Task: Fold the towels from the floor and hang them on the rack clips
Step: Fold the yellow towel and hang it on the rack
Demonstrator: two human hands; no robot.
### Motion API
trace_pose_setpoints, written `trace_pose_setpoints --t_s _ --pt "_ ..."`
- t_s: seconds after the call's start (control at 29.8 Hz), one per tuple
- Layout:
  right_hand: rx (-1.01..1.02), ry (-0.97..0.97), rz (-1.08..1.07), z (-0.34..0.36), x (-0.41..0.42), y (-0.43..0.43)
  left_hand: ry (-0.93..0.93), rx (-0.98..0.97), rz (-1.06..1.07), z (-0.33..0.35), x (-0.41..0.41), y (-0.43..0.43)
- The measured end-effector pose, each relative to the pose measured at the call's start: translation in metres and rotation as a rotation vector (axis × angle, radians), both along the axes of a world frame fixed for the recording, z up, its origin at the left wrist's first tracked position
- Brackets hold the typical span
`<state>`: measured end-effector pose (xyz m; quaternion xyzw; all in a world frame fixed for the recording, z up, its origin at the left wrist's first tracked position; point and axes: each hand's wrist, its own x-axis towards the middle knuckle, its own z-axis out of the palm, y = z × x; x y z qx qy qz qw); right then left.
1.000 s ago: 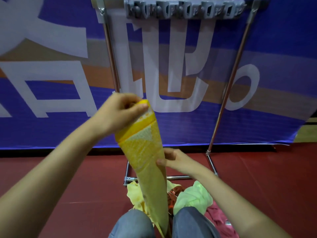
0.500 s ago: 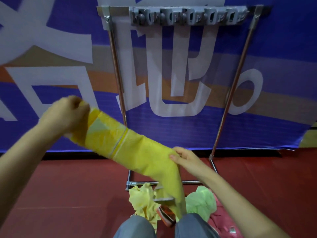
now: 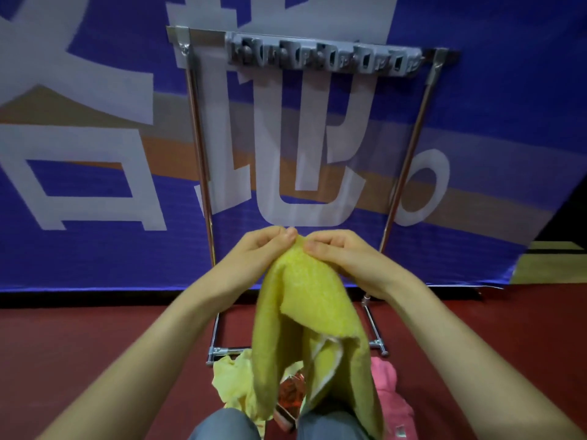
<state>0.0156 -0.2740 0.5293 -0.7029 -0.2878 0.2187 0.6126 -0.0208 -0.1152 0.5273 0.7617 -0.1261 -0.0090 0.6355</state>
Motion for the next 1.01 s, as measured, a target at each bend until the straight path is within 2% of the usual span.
trace_pose_setpoints --t_s 0.1,0.17,0.34,0.44,0.57,0.67,0.77,0.87,1.01 --pt "-0.053 0.155 0.026 -0.010 -0.003 -0.005 0.036 -0.107 -0.001 0.006 -0.003 -0.003" --pt "-0.072 0.187 0.023 -0.016 -0.005 -0.007 0.059 -0.093 0.011 0.009 -0.004 0.000" --pt "0.213 0.197 -0.107 0.001 -0.003 0.001 0.163 0.114 -0.093 0.016 -0.004 0.012" --pt "0.257 0.137 -0.148 0.026 -0.004 0.014 0.252 0.101 -0.154 0.033 -0.005 0.009" --pt "0.206 0.072 -0.126 0.046 -0.009 0.019 0.175 -0.076 -0.172 0.047 -0.008 0.015" --pt "0.132 0.022 -0.107 0.051 -0.016 0.013 0.069 -0.115 -0.269 0.053 -0.017 0.017" --pt "0.093 0.047 -0.118 0.042 -0.024 0.009 0.060 -0.155 -0.252 0.054 -0.019 0.014" --pt "0.259 0.131 -0.196 0.042 -0.030 0.009 0.097 -0.113 -0.234 0.059 -0.021 0.011" --pt "0.363 0.106 -0.260 0.067 -0.032 0.010 0.139 -0.094 -0.122 0.070 -0.017 0.005"
